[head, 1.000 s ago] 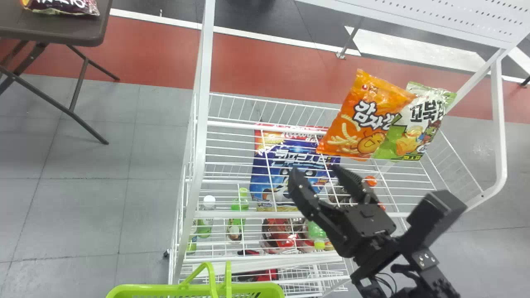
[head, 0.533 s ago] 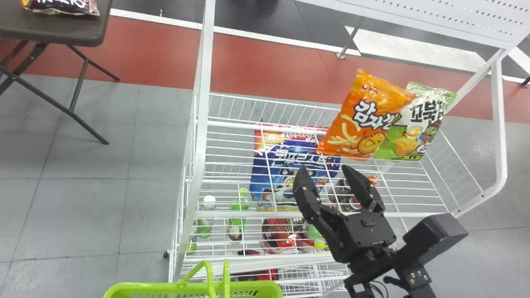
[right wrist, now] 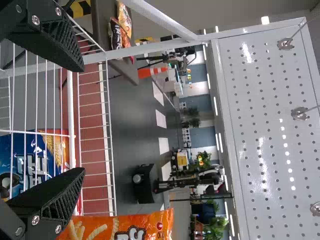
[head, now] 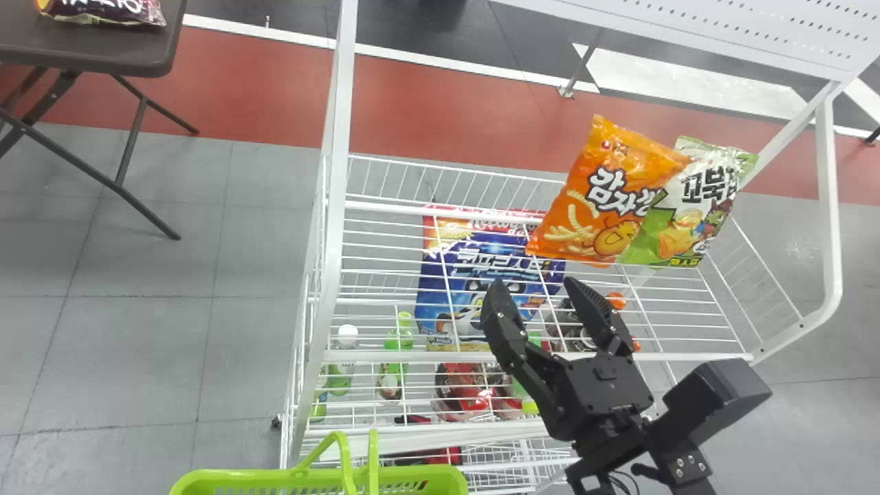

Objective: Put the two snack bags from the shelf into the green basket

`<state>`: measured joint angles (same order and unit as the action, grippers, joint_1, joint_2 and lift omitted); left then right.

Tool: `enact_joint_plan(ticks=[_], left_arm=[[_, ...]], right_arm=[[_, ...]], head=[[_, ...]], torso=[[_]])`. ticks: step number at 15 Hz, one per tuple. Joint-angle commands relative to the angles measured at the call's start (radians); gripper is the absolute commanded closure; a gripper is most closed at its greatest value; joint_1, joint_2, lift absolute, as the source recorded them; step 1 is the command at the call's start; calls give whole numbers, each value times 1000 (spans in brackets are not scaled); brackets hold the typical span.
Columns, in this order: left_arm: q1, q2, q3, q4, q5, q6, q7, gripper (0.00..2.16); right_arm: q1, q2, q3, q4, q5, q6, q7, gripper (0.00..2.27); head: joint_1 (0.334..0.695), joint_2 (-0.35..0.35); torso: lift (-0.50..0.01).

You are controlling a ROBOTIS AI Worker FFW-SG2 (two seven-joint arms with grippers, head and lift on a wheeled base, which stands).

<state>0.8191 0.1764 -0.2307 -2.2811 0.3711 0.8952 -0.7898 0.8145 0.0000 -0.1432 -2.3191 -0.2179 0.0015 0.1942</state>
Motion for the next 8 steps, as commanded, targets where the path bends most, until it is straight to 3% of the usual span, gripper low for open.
enact_joint_plan(ticks=[1, 8], left_arm=[[0, 0, 1, -1, 2, 3, 0, 1973], [-2, 0, 2, -1, 2, 3, 1, 1973]], right_arm=[[3, 1, 2, 0, 0, -11, -2, 110], [6, 1, 7, -2, -5, -21, -16, 110]], head=[[695, -350], [695, -350]], torso=[[-11], [-11]])
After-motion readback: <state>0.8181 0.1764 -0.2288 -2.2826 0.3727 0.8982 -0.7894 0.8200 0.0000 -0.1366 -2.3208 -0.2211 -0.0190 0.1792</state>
